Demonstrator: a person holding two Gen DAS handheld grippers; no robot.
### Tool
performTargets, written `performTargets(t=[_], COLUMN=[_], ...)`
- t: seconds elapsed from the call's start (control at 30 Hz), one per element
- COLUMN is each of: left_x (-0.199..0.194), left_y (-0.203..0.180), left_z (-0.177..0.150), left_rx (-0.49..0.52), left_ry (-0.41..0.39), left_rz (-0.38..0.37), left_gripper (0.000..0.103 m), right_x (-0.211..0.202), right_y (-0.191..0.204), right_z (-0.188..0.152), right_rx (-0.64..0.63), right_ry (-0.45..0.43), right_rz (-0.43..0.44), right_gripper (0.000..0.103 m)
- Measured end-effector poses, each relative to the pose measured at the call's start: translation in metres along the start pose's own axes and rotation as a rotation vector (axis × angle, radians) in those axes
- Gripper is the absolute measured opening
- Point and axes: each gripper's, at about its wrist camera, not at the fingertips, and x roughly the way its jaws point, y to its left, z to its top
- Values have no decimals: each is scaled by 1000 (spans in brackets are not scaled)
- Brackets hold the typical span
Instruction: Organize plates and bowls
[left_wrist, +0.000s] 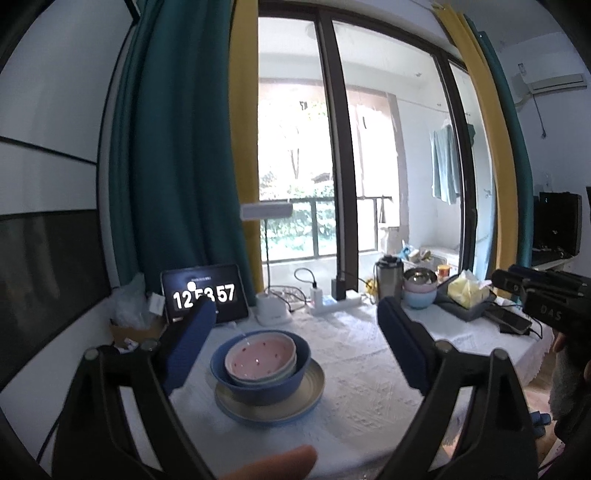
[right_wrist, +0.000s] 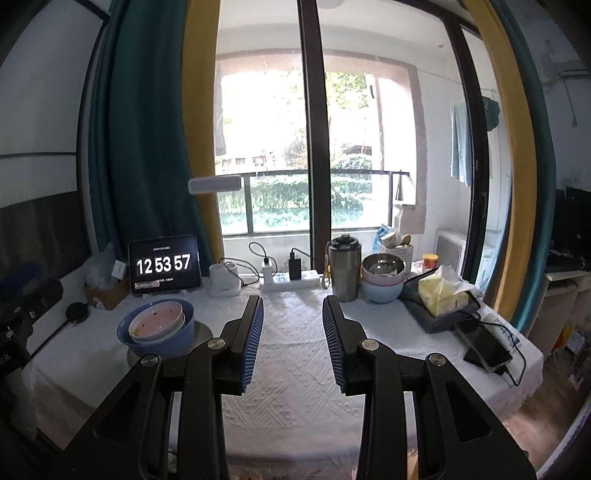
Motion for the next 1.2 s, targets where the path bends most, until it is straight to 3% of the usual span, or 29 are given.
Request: performTargets(t=[0.3,1.2], left_x=[-4,-1], left_y=[1,12], left_z=[6,-3], left_rx=[-18,-65], left_ry=[-35,-2], left_rz=[16,41], left_gripper=[91,91], right_x=[-18,-10], right_y=[-5,7], right_z=[11,9], right_rx=[2,-17], right_ry=[-50,-24], right_rz=[-18,6], right_gripper=[40,43])
